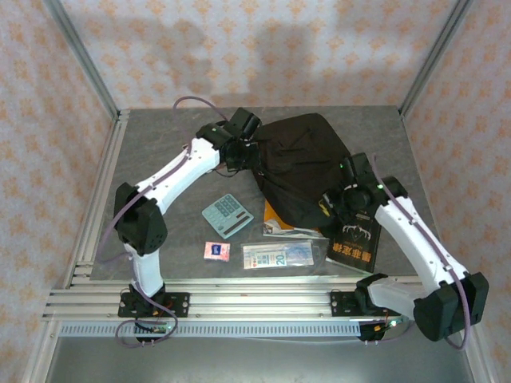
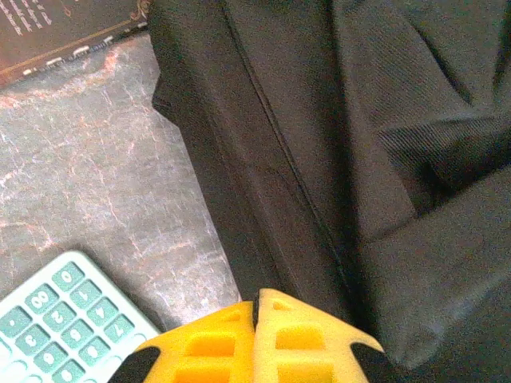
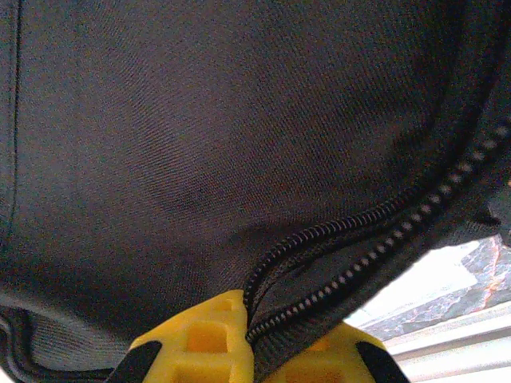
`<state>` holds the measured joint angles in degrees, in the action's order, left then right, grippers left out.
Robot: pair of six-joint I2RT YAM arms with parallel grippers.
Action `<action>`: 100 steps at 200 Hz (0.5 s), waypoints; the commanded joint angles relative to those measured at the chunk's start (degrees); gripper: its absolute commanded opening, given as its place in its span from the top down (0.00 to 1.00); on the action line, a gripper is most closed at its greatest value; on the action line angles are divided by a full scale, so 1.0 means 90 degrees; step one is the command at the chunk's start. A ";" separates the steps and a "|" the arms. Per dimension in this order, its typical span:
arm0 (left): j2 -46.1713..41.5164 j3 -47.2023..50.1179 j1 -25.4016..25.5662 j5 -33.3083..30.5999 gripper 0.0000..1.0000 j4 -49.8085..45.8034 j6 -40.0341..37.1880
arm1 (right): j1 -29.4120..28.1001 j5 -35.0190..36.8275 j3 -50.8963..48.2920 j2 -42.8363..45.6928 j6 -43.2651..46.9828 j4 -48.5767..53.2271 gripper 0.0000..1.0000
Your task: Pack the student bag
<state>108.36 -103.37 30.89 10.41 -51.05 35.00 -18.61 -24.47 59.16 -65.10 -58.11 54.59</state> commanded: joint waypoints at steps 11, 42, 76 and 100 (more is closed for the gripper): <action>0.0334 -0.0768 -0.0482 -0.1144 1.00 -0.0341 -0.0419 | 0.0061 -0.0007 0.0115 -0.0048 0.0938 0.0633 1.00; 0.0670 -0.1310 -0.0541 -0.1021 1.00 -0.0390 -0.0738 | -0.0086 -0.0674 0.0239 -0.0264 0.0625 -0.0201 1.00; 0.0754 -0.1352 -0.0868 -0.1034 1.00 -0.0310 -0.0622 | -0.0684 -0.0774 0.0906 -0.1164 0.0627 -0.0635 0.95; 0.0426 -0.0959 -0.1166 -0.0845 1.00 -0.0019 -0.0528 | -0.0949 -0.0167 0.1699 -0.1978 0.1407 0.0036 0.97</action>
<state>115.09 -113.95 24.56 7.35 -53.74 30.50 -25.47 -30.76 68.47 -78.41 -52.56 48.58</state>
